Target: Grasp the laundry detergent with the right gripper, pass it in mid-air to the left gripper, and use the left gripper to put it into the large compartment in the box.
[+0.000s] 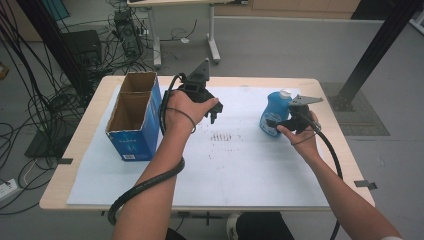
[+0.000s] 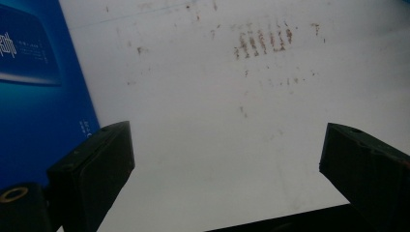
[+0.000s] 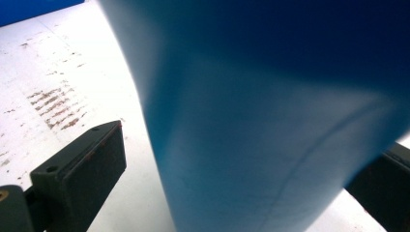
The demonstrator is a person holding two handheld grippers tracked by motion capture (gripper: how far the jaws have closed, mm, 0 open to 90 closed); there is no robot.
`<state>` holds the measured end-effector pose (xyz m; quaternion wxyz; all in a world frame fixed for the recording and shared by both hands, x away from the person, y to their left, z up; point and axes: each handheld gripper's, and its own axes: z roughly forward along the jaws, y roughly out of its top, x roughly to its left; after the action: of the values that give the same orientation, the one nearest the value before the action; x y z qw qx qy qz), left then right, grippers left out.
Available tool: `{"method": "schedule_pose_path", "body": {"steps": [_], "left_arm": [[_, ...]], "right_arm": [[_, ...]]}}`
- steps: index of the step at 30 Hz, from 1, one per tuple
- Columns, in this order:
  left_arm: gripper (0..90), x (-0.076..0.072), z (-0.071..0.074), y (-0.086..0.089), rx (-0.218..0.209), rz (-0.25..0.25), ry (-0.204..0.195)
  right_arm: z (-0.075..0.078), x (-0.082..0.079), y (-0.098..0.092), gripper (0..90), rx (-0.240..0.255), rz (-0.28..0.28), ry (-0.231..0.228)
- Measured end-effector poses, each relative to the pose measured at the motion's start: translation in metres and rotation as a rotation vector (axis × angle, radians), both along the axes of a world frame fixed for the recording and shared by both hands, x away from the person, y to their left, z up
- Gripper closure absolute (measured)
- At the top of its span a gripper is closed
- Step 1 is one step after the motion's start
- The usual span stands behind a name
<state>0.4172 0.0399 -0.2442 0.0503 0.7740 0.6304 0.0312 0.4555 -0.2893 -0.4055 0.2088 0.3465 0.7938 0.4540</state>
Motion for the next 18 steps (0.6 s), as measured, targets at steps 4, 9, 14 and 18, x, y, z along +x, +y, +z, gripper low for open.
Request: {"method": "schedule_pose_path", "body": {"steps": [4, 9, 14, 18], "left_arm": [[5.8, 0.0, 0.0002, 0.0004, 0.0, 0.0, 0.002], [5.8, 0.0002, 0.001, 0.0009, 0.0, 0.002, 0.001], [5.8, 0.0, 0.0018, -0.0001, 0.001, 0.001, -0.001], [5.8, 0.0, 0.0018, -0.0004, 0.003, 0.0, 0.001]], "right_arm": [[-0.0003, 0.0002, 0.0009, 0.9, -0.007, 0.005, -0.006], [-0.0005, 0.0006, 0.0006, 1.0, -0.006, 0.001, -0.004], [-0.0002, 0.0003, 0.0013, 0.9, -0.009, 0.003, -0.01], [0.0003, 0.0002, 0.0013, 0.9, -0.009, 0.002, -0.015]]}}
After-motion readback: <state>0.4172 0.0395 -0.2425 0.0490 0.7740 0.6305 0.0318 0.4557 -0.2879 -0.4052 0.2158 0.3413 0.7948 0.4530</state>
